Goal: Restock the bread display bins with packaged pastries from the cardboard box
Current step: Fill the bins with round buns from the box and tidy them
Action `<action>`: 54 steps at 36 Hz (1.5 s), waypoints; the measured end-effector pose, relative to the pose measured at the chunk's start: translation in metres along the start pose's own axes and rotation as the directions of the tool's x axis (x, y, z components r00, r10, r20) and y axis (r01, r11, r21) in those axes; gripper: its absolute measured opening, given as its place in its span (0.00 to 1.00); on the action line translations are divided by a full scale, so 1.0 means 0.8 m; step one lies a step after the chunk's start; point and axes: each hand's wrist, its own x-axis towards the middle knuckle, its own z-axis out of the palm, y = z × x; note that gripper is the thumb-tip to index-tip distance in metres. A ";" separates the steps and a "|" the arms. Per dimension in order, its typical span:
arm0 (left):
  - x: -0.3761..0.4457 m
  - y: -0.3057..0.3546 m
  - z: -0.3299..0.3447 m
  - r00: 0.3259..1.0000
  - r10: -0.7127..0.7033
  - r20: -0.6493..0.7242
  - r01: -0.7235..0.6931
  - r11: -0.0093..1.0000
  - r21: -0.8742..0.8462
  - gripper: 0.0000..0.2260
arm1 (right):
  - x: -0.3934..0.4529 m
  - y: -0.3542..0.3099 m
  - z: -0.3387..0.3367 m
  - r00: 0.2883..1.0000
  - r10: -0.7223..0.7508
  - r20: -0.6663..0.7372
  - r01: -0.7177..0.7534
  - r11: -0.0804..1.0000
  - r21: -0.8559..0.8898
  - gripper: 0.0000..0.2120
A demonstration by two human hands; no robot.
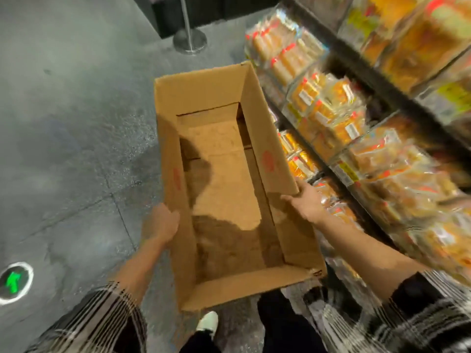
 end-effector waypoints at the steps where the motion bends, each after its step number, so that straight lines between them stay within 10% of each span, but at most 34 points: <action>1: -0.002 0.001 -0.013 1.000 0.006 0.001 -0.006 0.999 -0.044 0.07 | -0.017 -0.004 -0.005 1.000 0.011 -0.014 -0.011 1.000 0.015 0.27; 7: -0.036 -0.008 -0.073 0.995 0.093 -0.019 -0.095 0.988 -0.121 0.17 | -0.124 -0.026 -0.017 0.986 0.077 -0.148 -0.101 0.982 -0.159 0.19; 22: -0.236 0.076 -0.133 0.836 0.548 -0.029 -0.547 0.836 0.034 0.11 | -0.372 0.015 -0.121 0.831 0.207 -0.516 -0.212 0.976 0.049 0.15; 44: -0.674 0.028 0.112 0.360 0.886 0.293 -0.933 0.342 0.111 0.14 | -0.847 0.370 -0.108 0.475 0.555 -0.683 -0.297 0.831 0.470 0.03; 54: -0.775 0.060 0.221 0.319 0.842 0.436 -0.944 0.324 0.064 0.13 | -0.915 0.476 -0.132 0.342 0.659 -0.670 -0.288 0.752 0.593 0.03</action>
